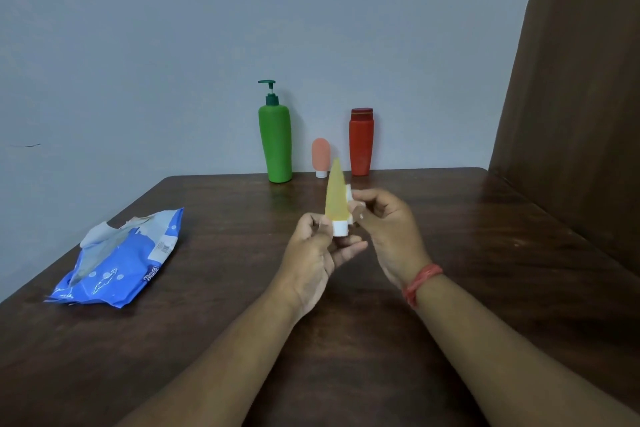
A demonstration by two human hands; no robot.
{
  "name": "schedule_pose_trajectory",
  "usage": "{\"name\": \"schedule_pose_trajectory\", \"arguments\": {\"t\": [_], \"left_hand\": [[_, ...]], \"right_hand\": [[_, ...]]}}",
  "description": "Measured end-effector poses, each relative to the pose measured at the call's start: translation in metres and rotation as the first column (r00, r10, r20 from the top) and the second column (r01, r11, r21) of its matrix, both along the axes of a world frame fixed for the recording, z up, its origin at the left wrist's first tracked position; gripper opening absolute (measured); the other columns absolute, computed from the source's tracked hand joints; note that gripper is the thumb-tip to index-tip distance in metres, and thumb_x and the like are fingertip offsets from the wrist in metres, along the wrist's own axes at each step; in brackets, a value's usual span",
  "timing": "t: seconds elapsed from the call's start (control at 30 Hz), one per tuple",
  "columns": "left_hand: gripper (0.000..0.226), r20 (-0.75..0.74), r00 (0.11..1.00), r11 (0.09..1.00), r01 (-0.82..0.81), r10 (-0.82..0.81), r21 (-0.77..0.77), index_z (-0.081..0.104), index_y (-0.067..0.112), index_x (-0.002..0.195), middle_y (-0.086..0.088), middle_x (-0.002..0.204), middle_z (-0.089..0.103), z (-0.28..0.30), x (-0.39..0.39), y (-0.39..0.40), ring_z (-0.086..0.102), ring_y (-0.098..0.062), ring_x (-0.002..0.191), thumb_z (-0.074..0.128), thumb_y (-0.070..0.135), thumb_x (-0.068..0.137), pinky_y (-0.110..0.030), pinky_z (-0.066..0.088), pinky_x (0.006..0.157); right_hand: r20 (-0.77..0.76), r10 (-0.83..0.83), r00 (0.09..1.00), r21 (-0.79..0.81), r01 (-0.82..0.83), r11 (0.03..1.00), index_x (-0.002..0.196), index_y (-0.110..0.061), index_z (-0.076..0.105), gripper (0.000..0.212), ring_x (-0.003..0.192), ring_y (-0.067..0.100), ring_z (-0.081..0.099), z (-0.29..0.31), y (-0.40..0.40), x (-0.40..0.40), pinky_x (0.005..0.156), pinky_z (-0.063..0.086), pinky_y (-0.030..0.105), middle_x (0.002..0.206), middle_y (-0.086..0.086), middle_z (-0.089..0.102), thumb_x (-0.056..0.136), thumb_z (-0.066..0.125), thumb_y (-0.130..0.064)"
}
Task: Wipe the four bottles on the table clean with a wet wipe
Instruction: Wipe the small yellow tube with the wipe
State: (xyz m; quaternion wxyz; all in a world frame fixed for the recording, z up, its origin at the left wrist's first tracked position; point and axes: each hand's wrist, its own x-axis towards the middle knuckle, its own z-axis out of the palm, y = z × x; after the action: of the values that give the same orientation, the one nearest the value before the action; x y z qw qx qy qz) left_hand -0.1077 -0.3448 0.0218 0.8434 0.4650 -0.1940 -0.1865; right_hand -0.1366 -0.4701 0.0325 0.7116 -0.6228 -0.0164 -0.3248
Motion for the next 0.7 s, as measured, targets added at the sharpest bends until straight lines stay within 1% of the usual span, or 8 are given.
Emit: {"name": "schedule_pose_trajectory", "arguments": {"t": [0.13,0.2,0.3,0.33,0.5,0.53,0.63,0.7], "left_hand": [[0.030,-0.088,0.996,0.998,-0.005,0.010,0.056,0.052,-0.001,0.117,-0.013,0.093,0.061,0.000,0.003,0.001,0.056,-0.016,0.068,0.032,0.021,0.110,-0.033,0.060,0.065],[0.033,-0.112,0.993,0.994,0.051,-0.040,0.095,0.052,-0.001,0.122,-0.012,0.089,0.059,0.000,0.004,0.001,0.050,-0.016,0.065,0.030,0.022,0.111,-0.033,0.060,0.062],[0.030,-0.146,0.977,0.973,0.176,-0.154,0.148,0.053,0.001,0.120,-0.011,0.083,0.059,0.001,0.000,0.000,0.045,-0.015,0.062,0.030,0.017,0.111,-0.034,0.059,0.062],[0.029,-0.156,0.971,0.969,0.203,-0.181,0.141,0.054,0.002,0.118,-0.010,0.081,0.059,0.001,-0.001,0.000,0.044,-0.015,0.061,0.030,0.017,0.111,-0.034,0.059,0.062],[0.031,-0.201,0.965,0.981,0.184,-0.169,0.062,0.055,0.002,0.119,-0.010,0.078,0.060,0.001,0.012,0.011,0.040,-0.012,0.054,0.029,0.016,0.110,-0.034,0.057,0.061],[0.030,-0.203,0.963,0.979,0.195,-0.179,0.061,0.054,0.002,0.119,-0.010,0.077,0.059,0.000,0.012,0.012,0.040,-0.012,0.053,0.029,0.015,0.110,-0.034,0.057,0.061],[0.025,-0.192,0.951,0.961,0.262,-0.242,0.091,0.052,0.000,0.118,-0.011,0.075,0.056,0.001,0.004,0.011,0.039,-0.013,0.053,0.030,0.009,0.108,-0.037,0.059,0.064],[0.025,-0.185,0.951,0.959,0.268,-0.247,0.097,0.052,0.000,0.118,-0.010,0.075,0.056,0.001,0.001,0.007,0.040,-0.013,0.053,0.031,0.008,0.107,-0.038,0.060,0.065]], "right_hand": [[-0.097,-0.112,0.989,-0.193,0.092,0.977,0.091,-0.014,0.071,0.011,0.082,0.012,0.067,-0.005,0.001,0.002,0.077,0.056,0.030,0.091,0.008,0.073,0.090,0.068,-0.004],[-0.084,-0.181,0.980,-0.242,0.156,0.958,0.090,-0.017,0.072,0.011,0.085,0.010,0.067,-0.003,-0.004,0.003,0.078,0.056,0.029,0.092,0.003,0.073,0.090,0.068,-0.007],[-0.023,-0.389,0.921,-0.280,0.368,0.887,0.086,-0.034,0.069,0.023,0.091,0.010,0.067,0.001,-0.017,0.003,0.080,0.056,0.030,0.095,-0.007,0.070,0.090,0.068,-0.011],[-0.004,-0.412,0.911,-0.286,0.394,0.874,0.085,-0.037,0.068,0.025,0.091,0.008,0.066,0.001,-0.019,0.002,0.080,0.056,0.030,0.095,-0.010,0.069,0.090,0.068,-0.012],[0.034,-0.264,0.964,-0.482,0.247,0.841,0.085,-0.023,0.070,0.016,0.091,0.002,0.065,-0.010,-0.007,0.001,0.079,0.053,0.021,0.095,-0.013,0.067,0.088,0.071,-0.007],[0.030,-0.274,0.961,-0.472,0.256,0.844,0.084,-0.024,0.070,0.017,0.090,0.001,0.065,-0.009,-0.007,0.002,0.078,0.053,0.019,0.094,-0.013,0.067,0.088,0.071,-0.007],[0.000,-0.409,0.912,-0.308,0.389,0.868,0.087,-0.032,0.069,0.022,0.088,0.001,0.065,0.001,-0.017,0.006,0.076,0.052,0.019,0.094,-0.012,0.070,0.090,0.068,-0.010],[-0.032,-0.405,0.914,-0.271,0.382,0.883,0.089,-0.032,0.069,0.023,0.090,0.002,0.066,0.000,-0.020,0.004,0.078,0.053,0.021,0.096,-0.010,0.072,0.090,0.067,-0.009]]}}
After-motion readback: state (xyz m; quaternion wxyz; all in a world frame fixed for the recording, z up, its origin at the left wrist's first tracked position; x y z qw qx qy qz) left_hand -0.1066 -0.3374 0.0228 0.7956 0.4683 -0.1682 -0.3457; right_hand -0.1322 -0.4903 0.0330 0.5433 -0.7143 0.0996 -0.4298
